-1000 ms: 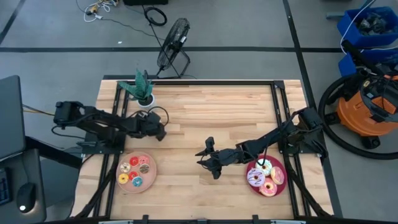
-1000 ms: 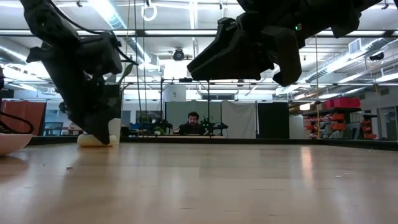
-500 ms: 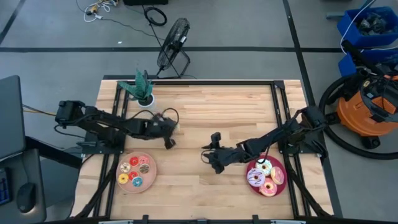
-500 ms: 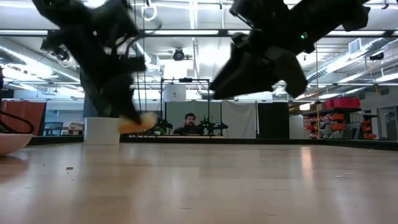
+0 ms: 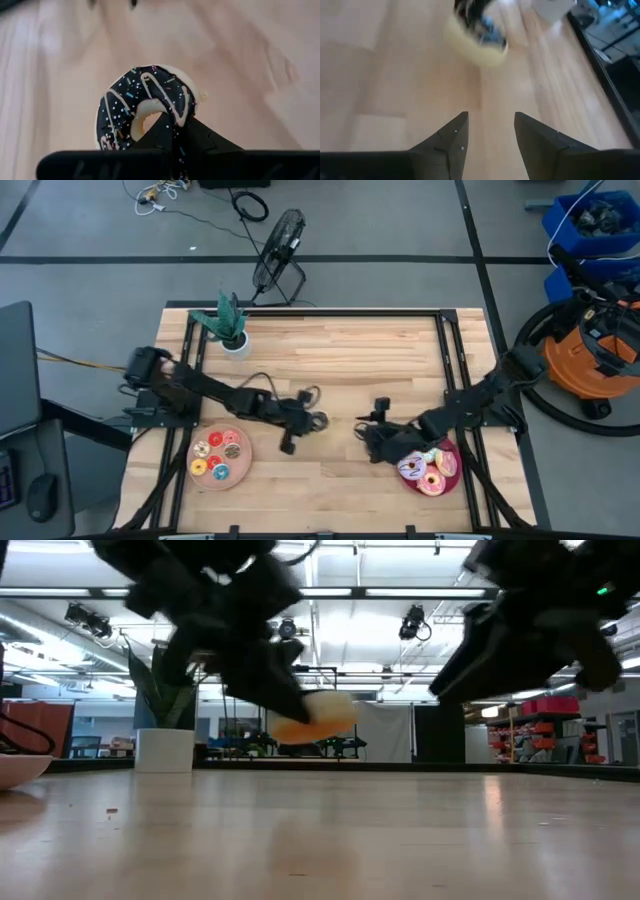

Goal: Pick & Place donuts
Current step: Put the big black donut on the dark pink plate

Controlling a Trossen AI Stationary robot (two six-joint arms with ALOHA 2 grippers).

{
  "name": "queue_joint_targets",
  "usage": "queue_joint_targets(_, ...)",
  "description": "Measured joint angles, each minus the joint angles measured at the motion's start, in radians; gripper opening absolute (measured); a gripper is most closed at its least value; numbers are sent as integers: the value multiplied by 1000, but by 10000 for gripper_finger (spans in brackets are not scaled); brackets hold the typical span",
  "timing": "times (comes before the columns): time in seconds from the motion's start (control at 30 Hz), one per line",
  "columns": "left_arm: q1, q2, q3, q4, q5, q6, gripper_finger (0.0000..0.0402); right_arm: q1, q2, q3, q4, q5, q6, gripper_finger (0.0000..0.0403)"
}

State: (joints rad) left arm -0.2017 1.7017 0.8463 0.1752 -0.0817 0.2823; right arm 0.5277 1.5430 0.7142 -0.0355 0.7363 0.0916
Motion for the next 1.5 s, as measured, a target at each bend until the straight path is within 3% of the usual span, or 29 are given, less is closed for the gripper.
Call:
queue_joint_targets(0.07, -12, 47, 45, 8, 13, 46, 26, 15, -19, -30, 69, -7, -1, 168)
queue_joint_targets(0.17, -26, 103, 109, 7, 41, 108, 27, 12, -26, -37, 107, -126, -101, 178)
queue_joint_targets(0.37, -37, 129, 177, -14, 81, 155, 29, -24, 7, -4, 131, -304, -343, 254)
queue_joint_targets(0.53, -33, 134, 204, -11, 105, 160, 29, -22, 24, 6, 127, -203, -576, 301)
queue_joint_targets(0.7, -24, 135, 206, -16, 105, 152, 30, -5, 24, 11, 190, -129, -784, 302)
queue_joint_targets(0.93, -24, 135, 206, 0, 105, 150, 30, -10, 53, 11, 235, -155, -1046, 274)
queue_joint_targets(1.13, -24, 135, 206, 1, 105, 144, 30, -17, 123, 12, 319, -110, -1123, 232)
queue_joint_targets(1.37, -24, 135, 206, 8, 104, 141, 31, -3, 127, 12, 312, -73, -1071, 118)
queue_joint_targets(1.5, -24, 135, 206, 9, 105, 135, 60, 17, 127, 12, 293, -62, -1020, 44)
